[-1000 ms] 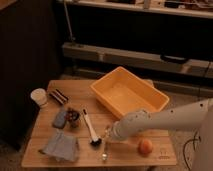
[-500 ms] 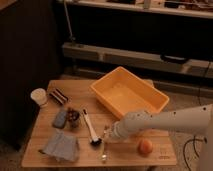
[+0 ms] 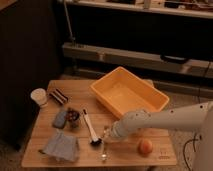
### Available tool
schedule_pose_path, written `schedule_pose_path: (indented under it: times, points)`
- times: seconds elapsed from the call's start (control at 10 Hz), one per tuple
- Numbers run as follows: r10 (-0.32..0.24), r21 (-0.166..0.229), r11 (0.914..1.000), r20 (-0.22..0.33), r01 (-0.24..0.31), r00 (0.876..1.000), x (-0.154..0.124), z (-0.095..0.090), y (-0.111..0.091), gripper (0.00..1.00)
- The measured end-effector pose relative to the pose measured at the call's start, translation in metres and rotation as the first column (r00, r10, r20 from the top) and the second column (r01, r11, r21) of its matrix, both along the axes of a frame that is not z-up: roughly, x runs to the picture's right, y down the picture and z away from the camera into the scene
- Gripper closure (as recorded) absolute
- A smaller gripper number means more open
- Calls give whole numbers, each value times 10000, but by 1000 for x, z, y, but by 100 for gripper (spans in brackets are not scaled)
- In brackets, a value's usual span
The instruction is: Place fork in table surface
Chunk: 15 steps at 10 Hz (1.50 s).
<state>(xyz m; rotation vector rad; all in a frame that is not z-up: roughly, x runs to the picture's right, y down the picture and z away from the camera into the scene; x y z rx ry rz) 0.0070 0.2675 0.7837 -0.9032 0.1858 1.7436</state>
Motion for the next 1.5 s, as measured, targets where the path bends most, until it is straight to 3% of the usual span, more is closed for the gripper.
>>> schedule_pose_path:
  times: [0.4, 0.6, 1.1, 1.5]
  points:
    - [70, 232, 9997, 84, -71, 9999, -5, -4, -3, 20]
    - [265, 404, 9989, -273, -254, 9993, 1, -6, -6, 20]
    - [198, 357, 9992, -281, -188, 9994, 2, -5, -4, 22]
    - [160, 328, 9994, -385, -147, 9991, 10, -5, -1, 59]
